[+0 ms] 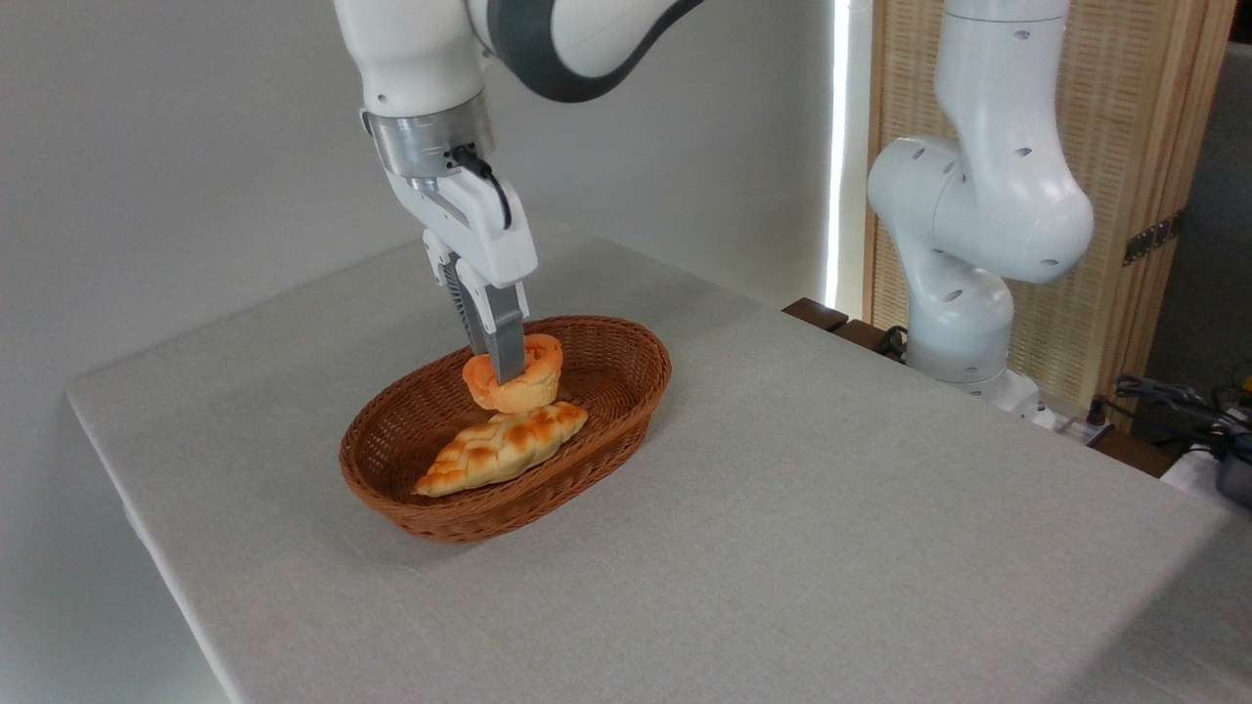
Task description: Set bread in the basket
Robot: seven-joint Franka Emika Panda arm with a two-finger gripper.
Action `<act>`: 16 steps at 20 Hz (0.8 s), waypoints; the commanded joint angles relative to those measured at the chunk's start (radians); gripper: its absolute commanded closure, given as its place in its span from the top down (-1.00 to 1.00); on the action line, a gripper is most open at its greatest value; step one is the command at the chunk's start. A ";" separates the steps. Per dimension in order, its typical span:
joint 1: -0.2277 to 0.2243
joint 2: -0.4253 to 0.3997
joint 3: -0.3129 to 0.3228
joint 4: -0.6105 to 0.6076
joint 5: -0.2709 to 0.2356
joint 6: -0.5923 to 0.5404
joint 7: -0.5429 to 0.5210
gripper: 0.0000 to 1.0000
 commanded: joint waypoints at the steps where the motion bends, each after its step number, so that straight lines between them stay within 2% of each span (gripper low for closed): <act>1: -0.001 0.065 -0.048 0.012 -0.009 -0.012 -0.017 1.00; 5: -0.001 0.093 -0.048 0.012 -0.007 -0.010 -0.014 1.00; 11: 0.004 0.089 -0.043 0.014 -0.007 -0.010 -0.006 1.00; 14: 0.007 0.082 -0.026 0.019 -0.006 -0.015 -0.011 1.00; 16: 0.007 0.064 0.007 0.019 -0.004 -0.012 -0.004 1.00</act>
